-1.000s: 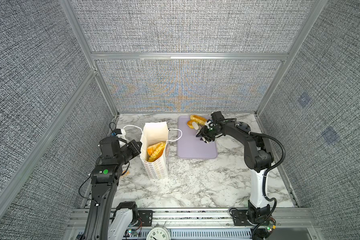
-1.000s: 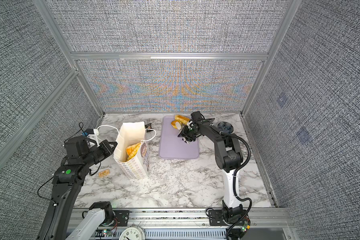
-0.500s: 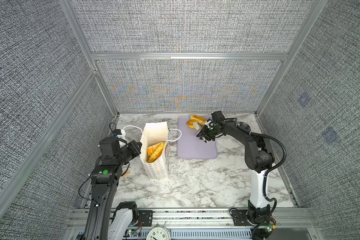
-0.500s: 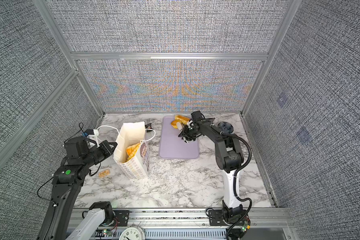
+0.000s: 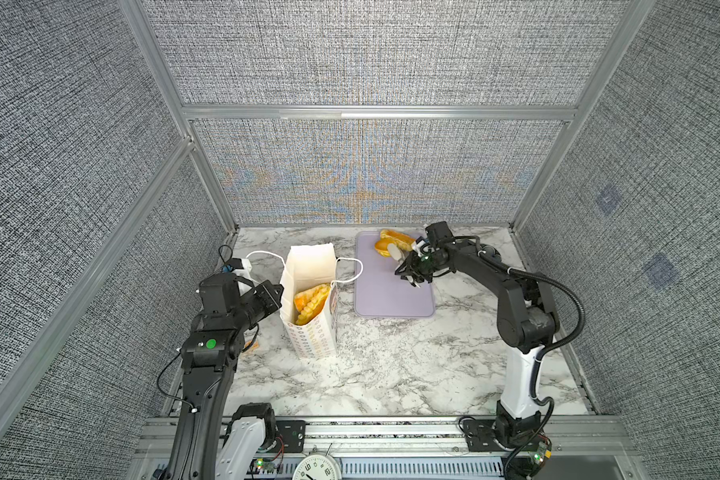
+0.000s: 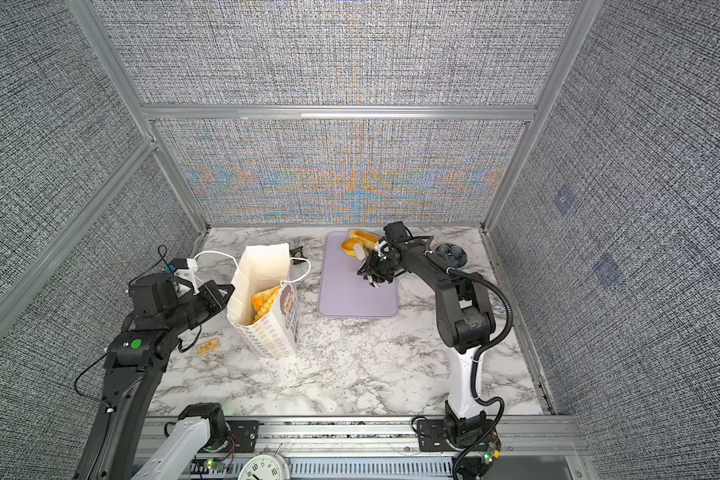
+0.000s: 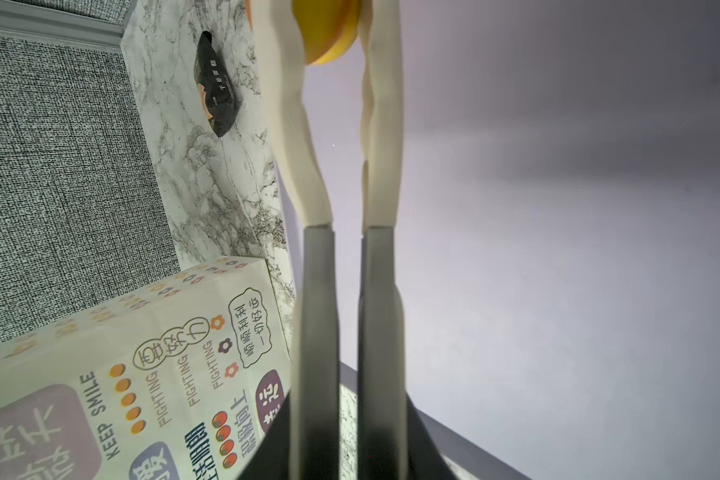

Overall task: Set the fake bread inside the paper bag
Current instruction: 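Close the tongs on the round yellow bun with the right gripper, then lift the round bun with the tongs and carry it toward the bag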

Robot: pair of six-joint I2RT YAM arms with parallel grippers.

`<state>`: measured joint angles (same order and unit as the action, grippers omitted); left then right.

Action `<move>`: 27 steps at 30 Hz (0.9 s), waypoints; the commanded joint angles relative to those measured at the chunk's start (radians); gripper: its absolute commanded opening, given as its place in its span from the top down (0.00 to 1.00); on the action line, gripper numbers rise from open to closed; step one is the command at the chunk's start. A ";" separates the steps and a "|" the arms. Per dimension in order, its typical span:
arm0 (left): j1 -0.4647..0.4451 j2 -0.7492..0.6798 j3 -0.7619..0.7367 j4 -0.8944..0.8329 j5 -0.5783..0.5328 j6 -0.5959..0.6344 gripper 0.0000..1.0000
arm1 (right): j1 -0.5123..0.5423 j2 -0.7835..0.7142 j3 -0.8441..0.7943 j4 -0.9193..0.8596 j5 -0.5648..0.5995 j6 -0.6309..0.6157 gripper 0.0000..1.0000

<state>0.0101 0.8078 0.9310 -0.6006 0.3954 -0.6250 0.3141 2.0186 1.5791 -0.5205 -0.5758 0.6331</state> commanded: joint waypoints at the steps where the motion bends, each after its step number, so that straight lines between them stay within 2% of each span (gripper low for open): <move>1: 0.002 0.001 0.013 0.007 0.005 0.013 1.00 | 0.007 -0.039 -0.015 0.012 -0.002 -0.029 0.72; 27: 0.001 -0.001 0.019 0.005 0.008 0.011 1.00 | 0.041 -0.342 -0.092 -0.120 0.118 -0.123 0.72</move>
<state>0.0097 0.8093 0.9401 -0.6086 0.3954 -0.6247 0.3523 1.6978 1.4868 -0.6342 -0.4713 0.5335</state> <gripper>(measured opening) 0.049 0.284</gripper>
